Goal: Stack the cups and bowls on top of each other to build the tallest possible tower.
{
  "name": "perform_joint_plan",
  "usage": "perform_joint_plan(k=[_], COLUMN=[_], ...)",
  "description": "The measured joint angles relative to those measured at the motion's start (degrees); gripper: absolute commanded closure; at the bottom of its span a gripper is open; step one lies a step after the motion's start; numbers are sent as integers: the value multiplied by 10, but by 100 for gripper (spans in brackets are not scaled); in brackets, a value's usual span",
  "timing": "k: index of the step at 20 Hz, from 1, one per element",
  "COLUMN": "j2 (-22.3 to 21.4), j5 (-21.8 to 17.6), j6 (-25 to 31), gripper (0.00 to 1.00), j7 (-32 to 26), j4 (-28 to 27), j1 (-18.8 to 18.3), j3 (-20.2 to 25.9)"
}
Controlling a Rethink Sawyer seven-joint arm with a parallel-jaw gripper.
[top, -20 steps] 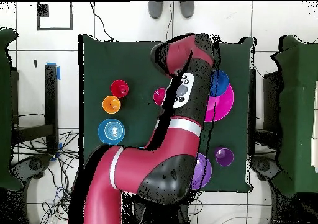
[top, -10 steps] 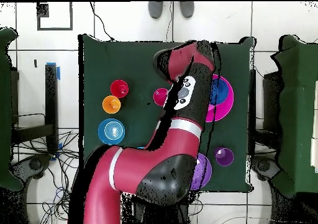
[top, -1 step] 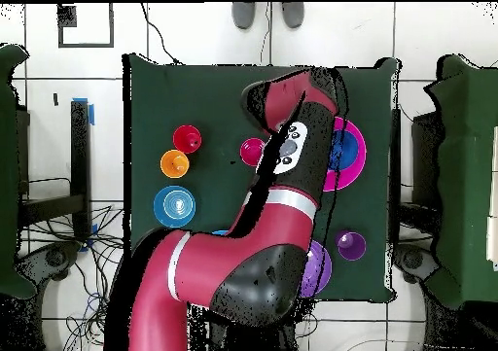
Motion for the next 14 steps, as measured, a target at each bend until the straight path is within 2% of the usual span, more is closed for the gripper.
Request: perform_joint_plan(k=[14], j2=[-5], j5=[0], j6=[0], gripper=[100], j7=[0], j4=[6], j1=[0], j3=[16])
